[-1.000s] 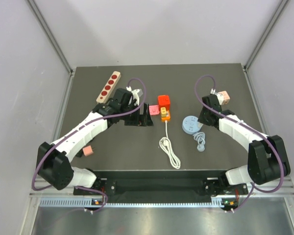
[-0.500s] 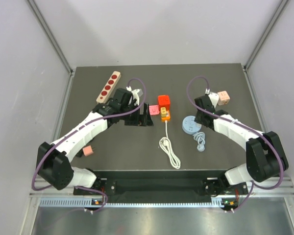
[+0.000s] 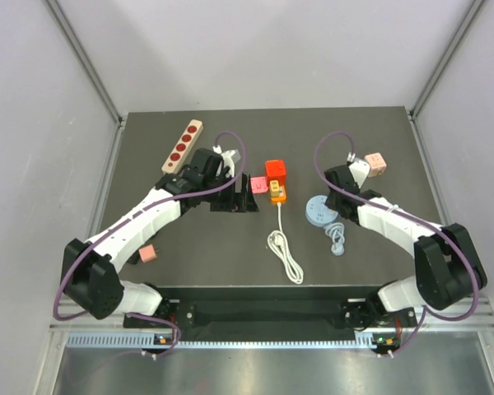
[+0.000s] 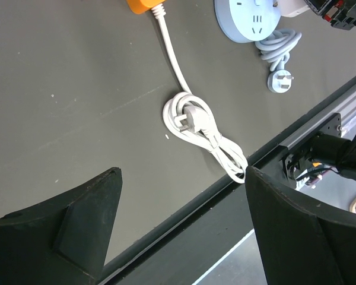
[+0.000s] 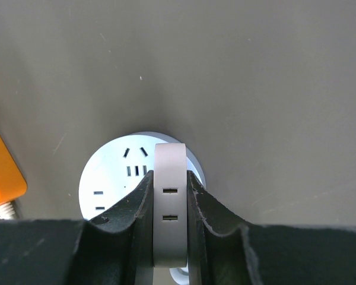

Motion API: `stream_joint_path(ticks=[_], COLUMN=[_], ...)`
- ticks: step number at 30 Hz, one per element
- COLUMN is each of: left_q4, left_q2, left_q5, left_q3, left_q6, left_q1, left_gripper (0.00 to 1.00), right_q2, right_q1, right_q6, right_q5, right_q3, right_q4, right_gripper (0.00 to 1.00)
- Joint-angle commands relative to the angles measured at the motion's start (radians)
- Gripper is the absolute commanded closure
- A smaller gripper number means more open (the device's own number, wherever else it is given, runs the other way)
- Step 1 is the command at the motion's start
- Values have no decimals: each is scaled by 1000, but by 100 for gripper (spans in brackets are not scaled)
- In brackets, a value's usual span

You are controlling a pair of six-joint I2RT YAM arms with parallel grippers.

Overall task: Insert the plug
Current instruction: Insert the plug into the socket.

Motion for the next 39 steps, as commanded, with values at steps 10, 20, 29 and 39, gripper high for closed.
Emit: stream_joint_path(ticks=[10,20,29,39], left_q4=[64,213,382,434], left_q2=[8,149,283,484], left_q5=[35,101,75,38], left_q3=[7,44,54,177], left_q6=[-29,-182,-237,-253], left_q1=[-38,-122,-170,-259], left_gripper=[17,32,51,77], right_q2=[-13,-114,-168,-144], right_q1=[40,75,95,150], right_q6=[98,169,215,258], right_q5=[-162,-244,-320,-316], right_q3=[-169,-286,-340,-357], right_q4=[-292,-130,-60,-36], right_gripper=[100,100,100,100])
